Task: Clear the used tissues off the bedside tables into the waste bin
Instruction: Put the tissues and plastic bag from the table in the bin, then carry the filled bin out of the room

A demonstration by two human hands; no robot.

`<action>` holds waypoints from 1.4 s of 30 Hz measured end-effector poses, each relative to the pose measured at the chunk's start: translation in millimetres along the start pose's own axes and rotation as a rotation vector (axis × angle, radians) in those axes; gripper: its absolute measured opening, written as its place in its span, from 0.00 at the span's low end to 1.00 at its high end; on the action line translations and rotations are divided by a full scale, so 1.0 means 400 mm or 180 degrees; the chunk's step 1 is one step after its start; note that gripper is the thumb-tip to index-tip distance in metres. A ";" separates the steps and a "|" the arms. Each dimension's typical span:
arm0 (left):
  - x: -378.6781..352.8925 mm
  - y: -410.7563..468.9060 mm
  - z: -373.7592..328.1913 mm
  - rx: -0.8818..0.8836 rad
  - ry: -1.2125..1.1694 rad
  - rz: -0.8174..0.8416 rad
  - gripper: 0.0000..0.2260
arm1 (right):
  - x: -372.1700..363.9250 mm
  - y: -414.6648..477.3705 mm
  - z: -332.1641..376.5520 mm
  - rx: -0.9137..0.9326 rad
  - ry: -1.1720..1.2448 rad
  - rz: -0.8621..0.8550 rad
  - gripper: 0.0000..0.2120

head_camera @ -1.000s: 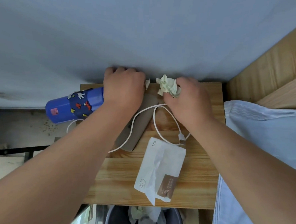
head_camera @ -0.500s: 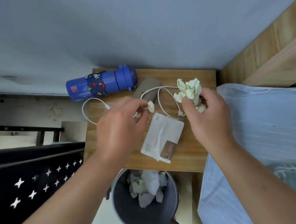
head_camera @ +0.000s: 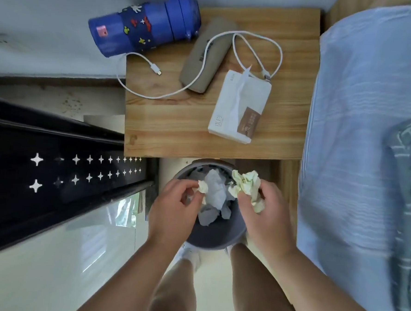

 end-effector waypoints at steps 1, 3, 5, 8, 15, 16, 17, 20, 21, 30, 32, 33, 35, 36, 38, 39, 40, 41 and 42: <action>-0.013 0.000 0.030 0.0111 0.0047 0.0049 0.10 | -0.024 -0.012 -0.032 -0.0160 -0.0070 0.0088 0.11; -0.032 0.003 0.081 0.0248 0.0190 0.0120 0.08 | -0.067 -0.034 -0.090 -0.0440 -0.0161 0.0290 0.16; -0.054 0.006 0.128 0.0365 0.0268 0.0263 0.06 | -0.102 -0.049 -0.135 -0.0637 -0.0238 0.0539 0.20; -0.103 0.000 0.191 0.0488 0.0194 0.0627 0.09 | -0.142 -0.061 -0.196 -0.0869 -0.0435 0.0802 0.31; -0.071 0.060 0.279 0.0398 0.0633 0.0267 0.07 | -0.142 0.007 -0.310 -0.0812 -0.0375 0.0265 0.19; -0.053 0.080 0.296 0.0367 0.0731 0.0137 0.05 | -0.141 0.021 -0.325 -0.0721 -0.0387 0.0191 0.17; -0.039 0.104 0.314 0.0364 0.0864 0.0046 0.08 | -0.140 0.035 -0.337 -0.0613 -0.0413 0.0106 0.16; -0.058 0.157 0.398 0.0754 0.0908 0.0404 0.27 | -0.152 0.070 -0.390 -0.0577 -0.0516 0.0089 0.11; -0.081 0.157 0.419 0.0886 0.0725 0.0665 0.29 | -0.171 0.071 -0.418 -0.0752 -0.0470 0.0267 0.12; -0.054 0.050 0.379 0.0989 -0.0014 0.0812 0.21 | -0.128 -0.008 -0.373 -0.0999 -0.0444 0.0635 0.14; 0.009 -0.034 0.303 0.0908 -0.0063 0.0750 0.21 | -0.050 -0.064 -0.286 -0.0890 -0.0487 0.0591 0.15; 0.046 -0.083 0.254 0.0843 -0.0046 0.0730 0.23 | -0.003 -0.095 -0.239 -0.0817 -0.0610 0.0622 0.15; 0.119 -0.187 0.159 0.0778 -0.0102 0.0736 0.23 | 0.095 -0.160 -0.148 -0.0692 -0.0867 0.0718 0.14; 0.160 -0.242 0.107 0.0781 -0.0152 0.0753 0.22 | 0.149 -0.197 -0.098 -0.0628 -0.0910 0.0755 0.13; 0.251 -0.350 -0.003 0.0772 -0.0276 0.0735 0.22 | 0.268 -0.279 0.015 -0.0530 -0.0888 0.0729 0.12; 0.285 -0.395 -0.049 0.0742 -0.0327 0.0752 0.23 | 0.321 -0.317 0.060 -0.0509 -0.0902 0.0698 0.11; 0.326 -0.445 -0.105 0.0690 -0.0412 0.0779 0.23 | 0.386 -0.364 0.114 -0.0486 -0.0905 0.0636 0.10; 0.366 -0.494 -0.156 0.0678 -0.0538 0.0807 0.23 | 0.446 -0.408 0.167 -0.0449 -0.0872 0.0567 0.11; 0.411 -0.540 -0.205 0.0668 -0.0642 0.0789 0.23 | 0.502 -0.450 0.221 -0.0393 -0.0807 0.0492 0.14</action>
Point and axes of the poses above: each hand's wrist, its own y-axis towards the middle knuckle, its own x-axis out of the back of the hand, z = x × y, the point moved 10 cm from there along y, towards the middle knuckle, and after that the axes turned 1 degree about -z, right-handed, at the moved point
